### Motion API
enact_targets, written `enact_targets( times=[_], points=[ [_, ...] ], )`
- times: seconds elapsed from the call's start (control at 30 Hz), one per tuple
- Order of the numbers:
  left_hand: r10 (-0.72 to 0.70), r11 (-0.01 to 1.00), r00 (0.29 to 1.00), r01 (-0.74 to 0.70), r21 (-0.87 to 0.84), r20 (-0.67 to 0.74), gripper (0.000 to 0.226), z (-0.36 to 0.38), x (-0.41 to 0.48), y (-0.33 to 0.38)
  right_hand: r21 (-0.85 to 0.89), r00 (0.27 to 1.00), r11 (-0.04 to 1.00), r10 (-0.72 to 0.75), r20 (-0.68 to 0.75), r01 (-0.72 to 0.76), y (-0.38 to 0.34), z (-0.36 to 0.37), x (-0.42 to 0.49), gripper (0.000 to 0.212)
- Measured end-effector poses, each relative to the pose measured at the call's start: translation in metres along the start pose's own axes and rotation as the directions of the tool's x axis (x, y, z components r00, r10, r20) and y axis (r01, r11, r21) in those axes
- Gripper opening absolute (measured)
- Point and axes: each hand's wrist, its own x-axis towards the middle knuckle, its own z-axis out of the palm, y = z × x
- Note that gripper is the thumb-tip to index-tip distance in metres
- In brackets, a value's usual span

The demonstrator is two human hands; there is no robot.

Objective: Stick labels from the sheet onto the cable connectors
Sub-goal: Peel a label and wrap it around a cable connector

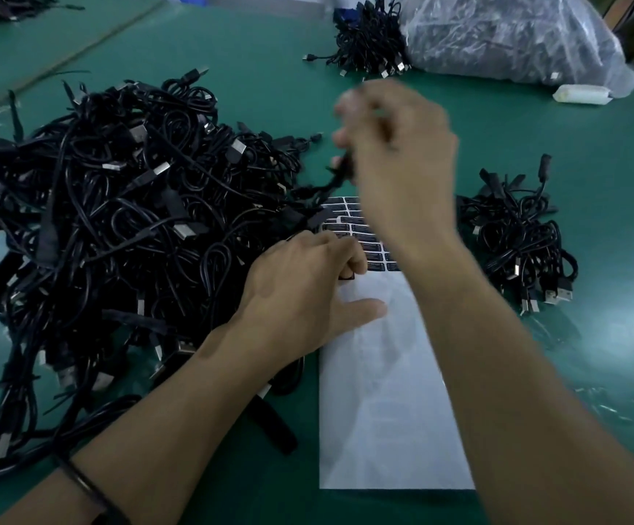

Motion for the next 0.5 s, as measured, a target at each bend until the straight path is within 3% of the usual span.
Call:
enact_targets(
  times=[0.1, 0.2, 0.27, 0.37, 0.5],
  points=[
    [-0.034, 0.999, 0.999, 0.033, -0.042, -0.008, 0.035, 0.003, 0.0, -0.002, 0.269, 0.971, 0.94, 0.233, -0.049, -0.211, 0.018, -0.029, -0.008, 0.019],
    [-0.092, 0.99, 0.993, 0.083, -0.115, -0.07, 0.018, 0.004, 0.002, -0.001, 0.314, 0.908, 0.856, 0.416, 0.057, -0.412, 0.042, -0.043, -0.026, 0.023],
    [-0.173, 0.954, 0.976, 0.134, -0.267, -0.13, 0.012, 0.003, 0.002, 0.0, 0.329, 0.86, 0.797, 0.49, 0.139, -0.507, 0.052, -0.044, -0.037, 0.024],
    [-0.242, 0.885, 0.96, 0.158, -0.438, -0.143, 0.03, -0.001, 0.004, 0.002, 0.388, 0.842, 0.749, 0.503, 0.196, -0.538, 0.057, -0.04, -0.044, 0.024],
    [-0.169, 0.869, 0.974, 0.075, -0.49, -0.152, 0.041, -0.001, 0.003, 0.002, 0.431, 0.869, 0.774, 0.492, 0.051, -0.464, 0.06, -0.035, -0.047, 0.021]
  ],
)
